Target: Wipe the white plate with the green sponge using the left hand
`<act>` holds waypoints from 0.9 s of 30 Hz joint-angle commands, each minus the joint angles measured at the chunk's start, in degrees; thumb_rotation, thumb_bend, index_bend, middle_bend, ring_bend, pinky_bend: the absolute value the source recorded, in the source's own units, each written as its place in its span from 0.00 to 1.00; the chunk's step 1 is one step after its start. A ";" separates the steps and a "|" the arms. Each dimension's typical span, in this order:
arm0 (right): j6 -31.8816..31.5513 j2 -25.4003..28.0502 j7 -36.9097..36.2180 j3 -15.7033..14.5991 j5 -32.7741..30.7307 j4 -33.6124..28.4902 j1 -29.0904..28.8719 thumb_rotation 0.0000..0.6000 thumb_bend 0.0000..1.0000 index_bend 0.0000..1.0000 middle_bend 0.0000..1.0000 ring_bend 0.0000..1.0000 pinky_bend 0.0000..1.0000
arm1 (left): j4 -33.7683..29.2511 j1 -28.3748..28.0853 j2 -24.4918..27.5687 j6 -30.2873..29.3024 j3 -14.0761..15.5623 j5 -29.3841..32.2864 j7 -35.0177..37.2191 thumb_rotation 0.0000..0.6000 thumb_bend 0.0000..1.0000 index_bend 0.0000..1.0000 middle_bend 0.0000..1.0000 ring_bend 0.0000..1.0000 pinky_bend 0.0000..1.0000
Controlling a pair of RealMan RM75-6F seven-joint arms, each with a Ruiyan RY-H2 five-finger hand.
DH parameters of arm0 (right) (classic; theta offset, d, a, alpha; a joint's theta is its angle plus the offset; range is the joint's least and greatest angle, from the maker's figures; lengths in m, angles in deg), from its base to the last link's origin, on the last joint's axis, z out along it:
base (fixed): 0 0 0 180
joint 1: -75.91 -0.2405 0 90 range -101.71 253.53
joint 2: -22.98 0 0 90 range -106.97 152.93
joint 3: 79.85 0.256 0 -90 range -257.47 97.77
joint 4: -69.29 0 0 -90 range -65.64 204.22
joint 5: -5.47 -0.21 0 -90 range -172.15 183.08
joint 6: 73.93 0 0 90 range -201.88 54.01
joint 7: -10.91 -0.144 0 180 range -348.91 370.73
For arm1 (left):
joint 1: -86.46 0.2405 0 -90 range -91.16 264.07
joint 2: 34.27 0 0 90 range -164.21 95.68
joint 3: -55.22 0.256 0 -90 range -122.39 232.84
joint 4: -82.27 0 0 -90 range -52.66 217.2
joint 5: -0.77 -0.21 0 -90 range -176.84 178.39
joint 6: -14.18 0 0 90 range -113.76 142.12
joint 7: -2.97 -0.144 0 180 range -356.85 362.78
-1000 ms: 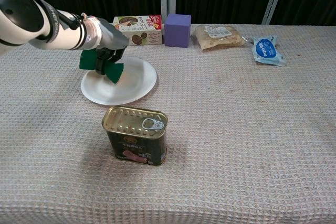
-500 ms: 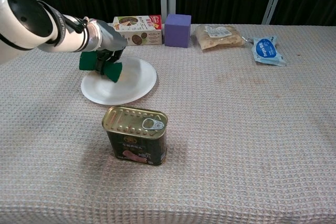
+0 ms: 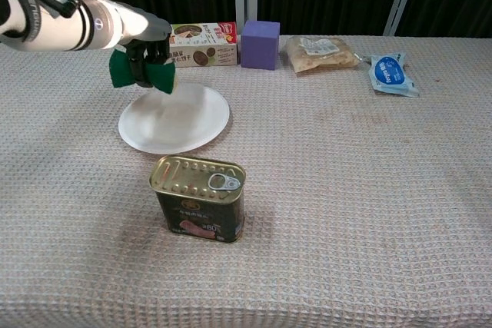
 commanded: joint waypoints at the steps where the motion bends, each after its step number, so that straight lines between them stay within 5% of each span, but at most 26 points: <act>1: -0.46 -0.20 -0.36 -0.05 0.47 0.32 0.07 1.00 0.19 0.03 0.07 0.00 0.00 | -2.40 8.48 4.51 0.68 -4.27 -5.92 13.86 1.00 0.42 0.57 0.60 0.58 0.39; 5: -0.91 -0.47 -0.72 -0.18 0.83 0.74 0.23 1.00 0.19 0.03 0.07 0.00 0.00 | 3.00 13.30 2.58 1.82 -5.02 -10.05 21.65 1.00 0.42 0.49 0.54 0.52 0.38; 16: -0.94 -0.24 0.23 -0.20 1.24 -0.16 0.04 1.00 0.19 0.03 0.07 0.00 0.00 | 12.78 19.69 -2.34 0.59 -4.17 -20.28 28.44 1.00 0.42 0.45 0.46 0.44 0.37; 22: -1.18 0.04 0.84 -0.20 1.39 -0.85 0.07 1.00 0.19 0.03 0.07 0.00 0.00 | 11.63 21.01 -1.37 3.30 -4.50 -21.30 29.26 1.00 0.37 0.14 0.08 0.14 0.24; 27: -1.49 0.38 0.94 -0.27 1.50 -1.23 0.24 1.00 0.19 0.03 0.07 0.00 0.00 | 6.07 23.85 2.07 -1.23 -5.70 -24.48 31.40 1.00 0.23 0.06 0.00 0.06 0.15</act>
